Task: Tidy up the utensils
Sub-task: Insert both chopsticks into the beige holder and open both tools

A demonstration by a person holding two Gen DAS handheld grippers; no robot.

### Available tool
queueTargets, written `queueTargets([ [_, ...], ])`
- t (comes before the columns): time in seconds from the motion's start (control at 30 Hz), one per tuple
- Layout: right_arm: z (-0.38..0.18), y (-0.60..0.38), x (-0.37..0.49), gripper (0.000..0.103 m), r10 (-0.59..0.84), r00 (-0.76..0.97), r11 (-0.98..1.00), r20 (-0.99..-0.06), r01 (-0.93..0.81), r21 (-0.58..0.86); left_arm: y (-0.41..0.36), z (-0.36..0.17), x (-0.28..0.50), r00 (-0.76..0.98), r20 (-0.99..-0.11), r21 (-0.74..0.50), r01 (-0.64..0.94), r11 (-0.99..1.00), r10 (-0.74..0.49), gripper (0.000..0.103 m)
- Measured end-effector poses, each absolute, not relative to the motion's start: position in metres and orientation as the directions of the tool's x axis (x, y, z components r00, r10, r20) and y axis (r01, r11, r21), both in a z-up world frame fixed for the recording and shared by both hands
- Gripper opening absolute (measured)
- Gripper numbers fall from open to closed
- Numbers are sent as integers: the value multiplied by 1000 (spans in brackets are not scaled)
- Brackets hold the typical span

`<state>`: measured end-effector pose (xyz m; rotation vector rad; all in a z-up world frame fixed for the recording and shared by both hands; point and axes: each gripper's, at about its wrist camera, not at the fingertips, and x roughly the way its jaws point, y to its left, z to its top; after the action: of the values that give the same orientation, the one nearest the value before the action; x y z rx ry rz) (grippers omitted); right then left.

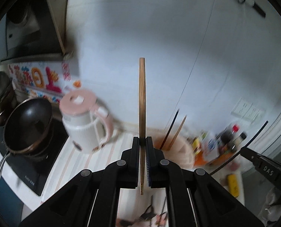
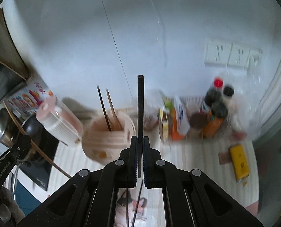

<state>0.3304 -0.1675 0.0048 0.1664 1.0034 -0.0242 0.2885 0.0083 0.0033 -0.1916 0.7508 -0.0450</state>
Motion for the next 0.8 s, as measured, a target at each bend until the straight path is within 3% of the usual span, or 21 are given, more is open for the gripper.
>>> queueTargets([
  [0.37, 61, -153, 396, 4, 37, 615, 993, -788, 68, 100, -15, 38, 360, 756, -637, -218, 9, 976, -149, 4],
  [0.8, 19, -153, 452, 4, 87, 570, 982, -817, 91, 167, -39, -16, 422, 665, -727, -205, 24, 979, -168, 4],
])
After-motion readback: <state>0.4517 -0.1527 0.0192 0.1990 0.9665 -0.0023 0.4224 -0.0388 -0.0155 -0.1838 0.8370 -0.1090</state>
